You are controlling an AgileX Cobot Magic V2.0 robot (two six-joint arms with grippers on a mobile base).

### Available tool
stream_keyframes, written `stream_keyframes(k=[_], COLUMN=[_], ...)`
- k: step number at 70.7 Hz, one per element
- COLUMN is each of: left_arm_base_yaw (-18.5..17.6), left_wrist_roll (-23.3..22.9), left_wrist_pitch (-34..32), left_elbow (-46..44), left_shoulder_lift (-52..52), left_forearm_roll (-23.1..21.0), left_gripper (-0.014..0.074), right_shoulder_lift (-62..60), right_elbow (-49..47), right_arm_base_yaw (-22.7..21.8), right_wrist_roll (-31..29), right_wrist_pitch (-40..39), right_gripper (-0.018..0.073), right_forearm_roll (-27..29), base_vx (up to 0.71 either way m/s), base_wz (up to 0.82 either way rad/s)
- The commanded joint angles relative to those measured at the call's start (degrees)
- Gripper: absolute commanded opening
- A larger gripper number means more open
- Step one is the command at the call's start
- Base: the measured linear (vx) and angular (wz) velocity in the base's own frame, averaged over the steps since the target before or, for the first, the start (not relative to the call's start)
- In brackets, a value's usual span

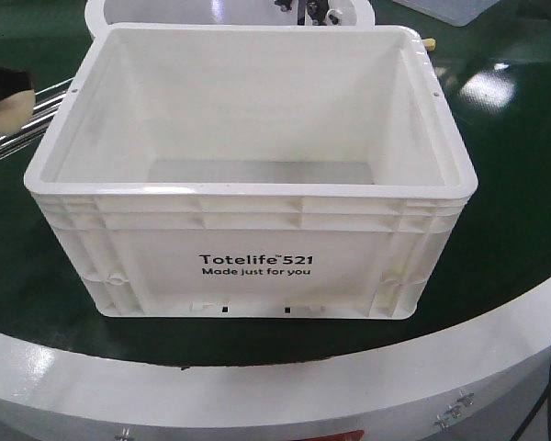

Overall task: Place moving items into box and shelve
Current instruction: 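Lift both held balls up over the white crate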

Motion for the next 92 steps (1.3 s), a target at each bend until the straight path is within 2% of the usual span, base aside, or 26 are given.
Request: stream_keyframes(k=[1,24,39,57,71,79,92], left_arm_base_yaw=[-0.09,-0.18,-4.92,-13.02,-20.03,-23.67,-27.93], left_wrist_roll=[-0.3,-0.24,2.52,2.71,2.71,2.71,2.71], left_wrist_pitch=[-1.83,0.36,1.09,-0.17,-1.48,-2.33,-2.51], left_elbow=[-3.2,-6.92,-8.92,-8.92,-8.92,-8.92,-8.85], left_shoulder_lift=[-4.13,-9.1,-9.93,-9.93,-9.93,-9.93,-9.76], left_forearm_roll=[1.96,2.45,3.49,4.45,4.45,4.45,4.45], left_gripper=[-0.0006,-0.0006,-0.0006,-0.0006,-0.0006,-0.0006,-0.0006], right_shoulder_lift=[-3.64,-9.07,-10.58,-10.67,-10.67,-10.28,-8.19], right_elbow=[-1.68,-1.68,-1.68,-1.68,-1.68,-1.68,-1.68], right_arm_base_yaw=[-0.21,-0.15,1.3,13.13,22.99,27.46,32.26], right_wrist_roll=[-1.05,-1.05,-1.1,-5.9,-6.24,-5.99,-5.99], right_wrist_pitch=[-5.99,-7.81,-7.96,-9.07,-10.3,-10.68,-12.74], right_gripper=[-0.0008,-0.0008,-0.0008,-0.0008,-0.0006,-0.0006,-0.0006], right_forearm_roll=[-0.35,-0.35,-0.36,-0.4,-0.34,-0.18,-0.18], base_vx=[0.0,0.0,0.0,0.0,0.0,0.0,0.0], base_wz=[0.0,0.0,0.0,0.0,0.0,0.0,0.0])
